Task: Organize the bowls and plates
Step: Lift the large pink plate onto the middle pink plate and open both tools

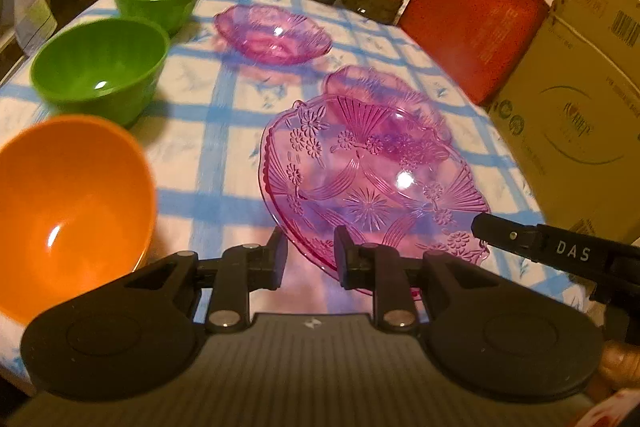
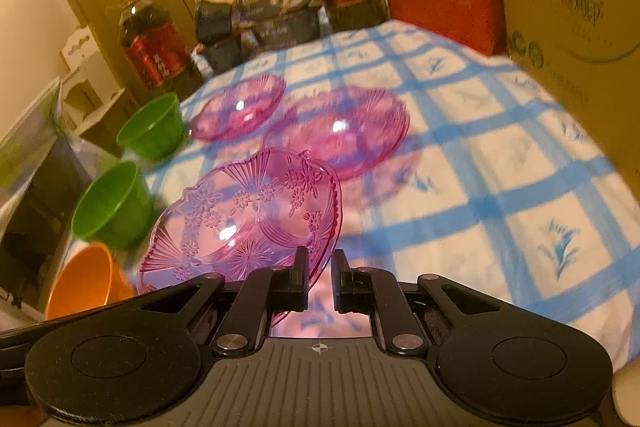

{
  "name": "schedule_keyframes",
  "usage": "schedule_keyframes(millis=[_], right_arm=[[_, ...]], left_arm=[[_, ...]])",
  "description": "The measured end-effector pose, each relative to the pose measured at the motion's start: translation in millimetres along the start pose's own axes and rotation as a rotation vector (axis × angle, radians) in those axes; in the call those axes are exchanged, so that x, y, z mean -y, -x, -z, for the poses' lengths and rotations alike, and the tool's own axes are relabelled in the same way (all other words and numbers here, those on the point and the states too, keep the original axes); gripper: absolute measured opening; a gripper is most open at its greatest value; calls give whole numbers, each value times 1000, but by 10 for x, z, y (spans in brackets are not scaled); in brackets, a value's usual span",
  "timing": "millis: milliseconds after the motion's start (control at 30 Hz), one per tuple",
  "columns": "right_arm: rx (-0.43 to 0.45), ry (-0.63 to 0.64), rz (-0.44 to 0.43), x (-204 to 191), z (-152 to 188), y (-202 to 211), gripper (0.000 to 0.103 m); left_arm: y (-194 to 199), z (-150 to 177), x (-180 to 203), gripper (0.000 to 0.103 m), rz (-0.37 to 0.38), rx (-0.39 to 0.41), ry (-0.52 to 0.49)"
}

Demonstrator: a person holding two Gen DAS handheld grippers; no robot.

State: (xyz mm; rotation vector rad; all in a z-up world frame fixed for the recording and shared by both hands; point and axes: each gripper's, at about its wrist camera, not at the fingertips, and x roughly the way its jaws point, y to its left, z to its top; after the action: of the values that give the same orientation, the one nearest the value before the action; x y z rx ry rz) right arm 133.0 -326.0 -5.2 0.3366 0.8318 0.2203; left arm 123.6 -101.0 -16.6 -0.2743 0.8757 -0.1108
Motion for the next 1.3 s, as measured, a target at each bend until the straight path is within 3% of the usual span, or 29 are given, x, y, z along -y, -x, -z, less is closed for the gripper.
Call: schedule_keyframes(millis=[300, 633, 933, 1300], right_arm=[[71, 16, 29, 154, -490, -129, 11], [79, 6, 48, 434, -974, -668, 11], [41, -23, 63, 634, -1021, -1033, 11], [15, 6, 80, 621, -953, -1148, 12]], left_arm=[[-318, -517, 296, 22, 27, 40, -46], [-961, -997, 480, 22, 28, 21, -74], [-1385, -1088, 485, 22, 23, -33, -81], [-1504, -1047, 444, 22, 9, -54, -93]])
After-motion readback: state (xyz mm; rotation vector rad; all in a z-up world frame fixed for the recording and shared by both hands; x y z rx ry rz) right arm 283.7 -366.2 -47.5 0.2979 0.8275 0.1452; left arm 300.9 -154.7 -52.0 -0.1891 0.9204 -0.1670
